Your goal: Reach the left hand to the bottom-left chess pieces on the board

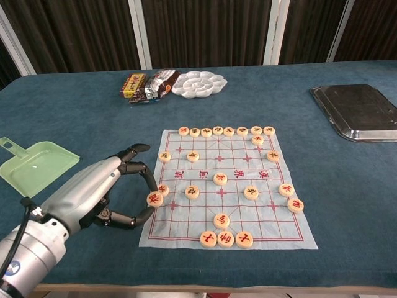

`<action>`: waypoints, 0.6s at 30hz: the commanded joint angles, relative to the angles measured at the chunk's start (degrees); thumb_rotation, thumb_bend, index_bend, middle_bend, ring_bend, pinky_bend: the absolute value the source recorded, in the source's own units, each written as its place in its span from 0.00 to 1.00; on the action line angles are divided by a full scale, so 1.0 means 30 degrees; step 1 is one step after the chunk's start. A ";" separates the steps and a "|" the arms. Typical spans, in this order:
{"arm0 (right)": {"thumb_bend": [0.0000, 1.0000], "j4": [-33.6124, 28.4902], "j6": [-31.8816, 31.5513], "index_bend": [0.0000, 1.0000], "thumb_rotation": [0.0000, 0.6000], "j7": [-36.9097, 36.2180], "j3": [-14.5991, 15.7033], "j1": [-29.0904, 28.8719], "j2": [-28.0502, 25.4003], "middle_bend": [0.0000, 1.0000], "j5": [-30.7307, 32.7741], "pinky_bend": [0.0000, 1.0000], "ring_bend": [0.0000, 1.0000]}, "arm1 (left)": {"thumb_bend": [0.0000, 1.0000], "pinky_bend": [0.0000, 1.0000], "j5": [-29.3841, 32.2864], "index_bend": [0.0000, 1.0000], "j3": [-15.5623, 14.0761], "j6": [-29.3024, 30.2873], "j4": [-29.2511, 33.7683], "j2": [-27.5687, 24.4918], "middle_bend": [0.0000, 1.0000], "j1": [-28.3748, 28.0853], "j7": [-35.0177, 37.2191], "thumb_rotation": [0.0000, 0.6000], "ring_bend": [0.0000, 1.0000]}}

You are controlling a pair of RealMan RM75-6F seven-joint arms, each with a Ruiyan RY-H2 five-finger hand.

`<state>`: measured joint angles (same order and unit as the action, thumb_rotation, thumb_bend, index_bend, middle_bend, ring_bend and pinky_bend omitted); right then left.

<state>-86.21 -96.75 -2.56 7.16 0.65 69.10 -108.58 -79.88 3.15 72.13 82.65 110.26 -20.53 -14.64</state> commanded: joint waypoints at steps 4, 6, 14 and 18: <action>0.36 -0.0056 0.0038 0.00 1.00 0.0066 0.0052 -0.0004 0.0023 0.00 -0.0096 0.00 0.00 | 0.33 0.07 -0.1362 0.59 -0.1647 0.0672 0.2044 -0.0781 0.03 0.0550 -0.0978 1.00 0.00; 0.36 -0.0053 0.0036 0.00 1.00 -0.0003 0.0062 -0.0014 -0.0011 0.00 -0.0102 0.00 0.00 | 0.33 0.07 -0.1536 0.59 -0.1921 0.0707 0.2155 -0.0673 0.03 0.0658 -0.1242 1.00 0.00; 0.36 -0.0014 -0.0099 0.00 1.00 -0.0410 0.0122 -0.0037 -0.0132 0.00 -0.0222 0.00 0.00 | 0.34 0.07 -0.1143 0.59 -0.1733 0.0237 0.1153 0.0335 0.03 0.0744 -0.1692 1.00 0.00; 0.36 0.0029 -0.0178 0.00 1.00 -0.0619 0.0138 -0.0045 -0.0197 0.00 -0.0258 0.00 0.00 | 0.34 0.07 -0.0689 0.58 -0.1616 -0.0301 0.0409 0.0929 0.03 0.0702 -0.1793 1.00 0.00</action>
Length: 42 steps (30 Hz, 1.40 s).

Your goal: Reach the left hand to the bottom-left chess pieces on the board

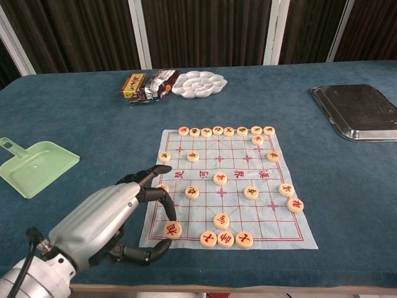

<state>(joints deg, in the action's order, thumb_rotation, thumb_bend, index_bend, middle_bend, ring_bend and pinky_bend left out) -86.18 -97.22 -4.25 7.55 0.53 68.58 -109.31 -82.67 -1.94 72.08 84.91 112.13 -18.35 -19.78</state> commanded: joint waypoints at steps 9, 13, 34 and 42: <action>0.36 0.0109 -0.0190 0.00 1.00 -0.0537 0.0012 -0.0019 -0.0175 0.00 -0.0019 0.00 0.00 | 0.34 0.07 0.0401 0.57 0.0340 -0.0549 -0.1375 0.1194 0.03 -0.0057 -0.0175 1.00 0.00; 0.36 0.0108 -0.0356 0.00 1.00 -0.0729 -0.0022 0.0019 -0.0219 0.00 0.0008 0.00 0.00 | 0.34 0.07 0.0563 0.56 0.0422 -0.0813 -0.1584 0.1416 0.03 -0.0108 -0.0128 1.00 0.00; 0.36 0.0300 -0.0846 0.00 1.00 -0.1355 -0.0053 0.0176 -0.0419 0.00 -0.0003 0.00 0.00 | 0.35 0.07 0.1066 0.43 0.0789 -0.1447 -0.2262 0.2069 0.03 -0.0301 -0.0308 1.00 0.00; 0.36 0.0234 -0.0745 0.00 1.00 -0.1244 -0.0073 0.0178 -0.0427 0.00 0.0056 0.00 0.00 | 0.35 0.07 0.1107 0.16 0.0875 -0.1455 -0.2088 0.1885 0.01 -0.0321 -0.0161 1.00 0.00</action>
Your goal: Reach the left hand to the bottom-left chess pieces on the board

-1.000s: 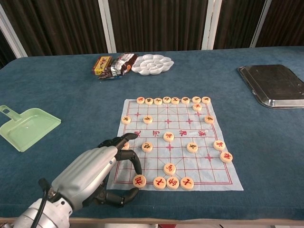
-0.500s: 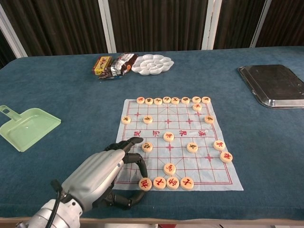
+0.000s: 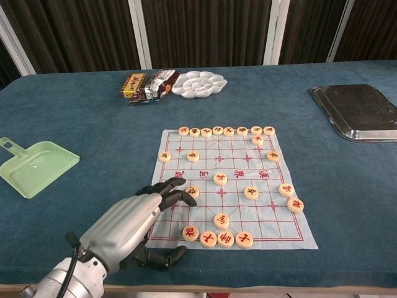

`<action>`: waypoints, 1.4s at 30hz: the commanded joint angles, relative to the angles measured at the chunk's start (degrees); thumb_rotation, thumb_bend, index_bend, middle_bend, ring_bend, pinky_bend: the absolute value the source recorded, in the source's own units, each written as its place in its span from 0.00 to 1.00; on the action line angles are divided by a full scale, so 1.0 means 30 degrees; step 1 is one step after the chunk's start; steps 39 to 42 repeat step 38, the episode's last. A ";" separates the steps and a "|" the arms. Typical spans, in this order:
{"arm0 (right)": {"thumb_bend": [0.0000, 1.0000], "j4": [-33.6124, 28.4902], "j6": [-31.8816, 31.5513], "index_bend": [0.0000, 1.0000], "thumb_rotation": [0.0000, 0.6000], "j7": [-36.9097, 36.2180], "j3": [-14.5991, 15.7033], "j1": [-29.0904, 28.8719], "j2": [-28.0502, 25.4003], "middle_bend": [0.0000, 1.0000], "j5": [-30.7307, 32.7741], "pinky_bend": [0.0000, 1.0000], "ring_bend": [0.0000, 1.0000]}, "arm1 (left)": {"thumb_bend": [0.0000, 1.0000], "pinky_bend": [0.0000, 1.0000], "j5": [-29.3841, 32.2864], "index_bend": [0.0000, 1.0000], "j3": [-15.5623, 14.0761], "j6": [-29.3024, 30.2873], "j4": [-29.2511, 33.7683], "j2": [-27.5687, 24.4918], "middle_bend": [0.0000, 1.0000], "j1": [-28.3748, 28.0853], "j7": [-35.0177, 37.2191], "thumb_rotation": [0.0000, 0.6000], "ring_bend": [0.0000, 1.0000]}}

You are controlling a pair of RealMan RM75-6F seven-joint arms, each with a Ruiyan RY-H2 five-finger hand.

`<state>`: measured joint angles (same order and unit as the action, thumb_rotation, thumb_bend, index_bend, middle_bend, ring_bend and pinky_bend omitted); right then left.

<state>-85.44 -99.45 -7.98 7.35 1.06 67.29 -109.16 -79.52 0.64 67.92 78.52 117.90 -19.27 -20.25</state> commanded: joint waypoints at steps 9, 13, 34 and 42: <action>0.36 -0.0007 -0.0027 0.00 1.00 0.0051 -0.0054 0.0030 0.0040 0.00 0.0031 0.00 0.00 | 0.35 0.07 -0.0392 0.12 -0.0188 0.0271 0.0899 -0.0627 0.00 -0.0001 -0.0034 1.00 0.00; 0.36 -0.0008 0.0017 0.00 1.00 0.0223 -0.0058 0.0040 0.0083 0.00 0.0007 0.00 0.00 | 0.35 0.07 -0.1085 0.12 -0.0549 0.0828 0.2260 -0.1966 0.00 0.0075 -0.0440 1.00 0.00; 0.36 -0.0878 0.0674 0.00 1.00 0.4805 -0.0769 0.0759 0.1097 0.00 0.1298 0.00 0.00 | 0.38 0.06 -0.4069 0.00 -0.3259 1.1067 0.2469 -1.6534 0.00 0.5874 0.8842 1.00 0.00; 0.36 -0.0917 0.0825 0.00 1.00 0.5100 -0.0765 0.0759 0.1101 0.00 0.1300 0.00 0.00 | 0.38 0.06 -0.4539 0.00 -0.3357 1.0440 0.2619 -1.6875 0.00 0.5796 0.9195 1.00 0.00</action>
